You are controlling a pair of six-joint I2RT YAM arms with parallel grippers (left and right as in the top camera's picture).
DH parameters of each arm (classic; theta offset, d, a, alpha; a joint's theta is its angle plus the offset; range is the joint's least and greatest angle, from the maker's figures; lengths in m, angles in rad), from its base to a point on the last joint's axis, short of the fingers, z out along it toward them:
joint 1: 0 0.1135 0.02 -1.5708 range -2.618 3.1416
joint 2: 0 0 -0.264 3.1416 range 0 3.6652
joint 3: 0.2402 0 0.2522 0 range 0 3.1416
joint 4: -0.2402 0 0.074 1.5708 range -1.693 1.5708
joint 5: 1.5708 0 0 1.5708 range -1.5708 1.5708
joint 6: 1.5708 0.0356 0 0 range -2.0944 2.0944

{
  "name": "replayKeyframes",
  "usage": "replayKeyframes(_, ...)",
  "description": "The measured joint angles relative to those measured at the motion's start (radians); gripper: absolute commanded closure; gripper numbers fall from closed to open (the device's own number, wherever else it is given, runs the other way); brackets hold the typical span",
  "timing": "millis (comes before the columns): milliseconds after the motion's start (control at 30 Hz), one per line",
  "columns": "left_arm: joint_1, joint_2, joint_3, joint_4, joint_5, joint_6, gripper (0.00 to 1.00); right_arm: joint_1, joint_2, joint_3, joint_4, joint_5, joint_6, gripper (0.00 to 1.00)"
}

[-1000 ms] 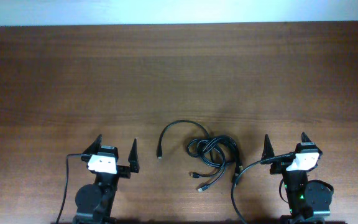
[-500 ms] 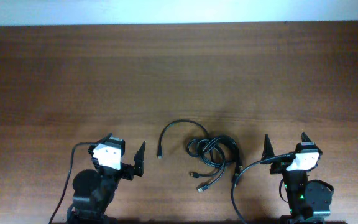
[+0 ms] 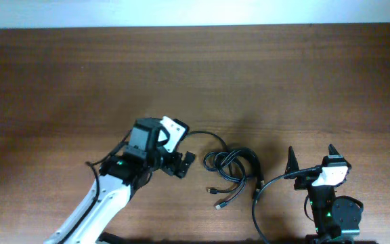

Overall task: Untangle cables
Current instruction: 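Reach the left gripper down to the black cable bundle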

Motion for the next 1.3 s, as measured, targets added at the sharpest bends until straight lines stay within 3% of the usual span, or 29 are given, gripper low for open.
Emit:
replayKeyframes(200, -0.077, 0.029, 0.016, -0.002, 0.062, 0.064, 0.01, 0.000, 0.000, 0.000, 0.000, 0.002, 0.000, 0.01)
replayKeyframes(400, -0.080, 0.038, 0.167, -0.179, 0.109, 0.064, 0.01, 0.000, 0.000, 0.000, 0.000, 0.002, -0.001, 0.01)
replayKeyframes(567, -0.121, 0.243, 0.324, -0.293, 0.112, 0.064, 0.01, 0.000, 0.000, 0.000, 0.000, 0.002, -0.001, 0.01)
replayKeyframes(767, -0.209, 0.471, 0.384, -0.267, 0.108, 0.064, 0.01, 0.000, 0.000, 0.000, 0.000, 0.002, -0.001, 0.01)
replayKeyframes(967, -0.209, 0.510, 0.386, -0.206, 0.043, 0.063, 0.01, 0.000, 0.000, 0.000, 0.000, 0.002, -0.001, 0.01)
replayKeyframes(1133, -0.209, 0.511, 0.386, -0.198, -0.073, -0.034, 0.01, 0.000, 0.000, 0.000, 0.000, 0.002, -0.001, 0.01)
replayKeyframes(1300, -0.210, 0.526, 0.388, -0.112, -0.099, -0.054, 0.01, 0.000, 0.000, 0.000, 0.000, 0.002, -0.001, 0.01)
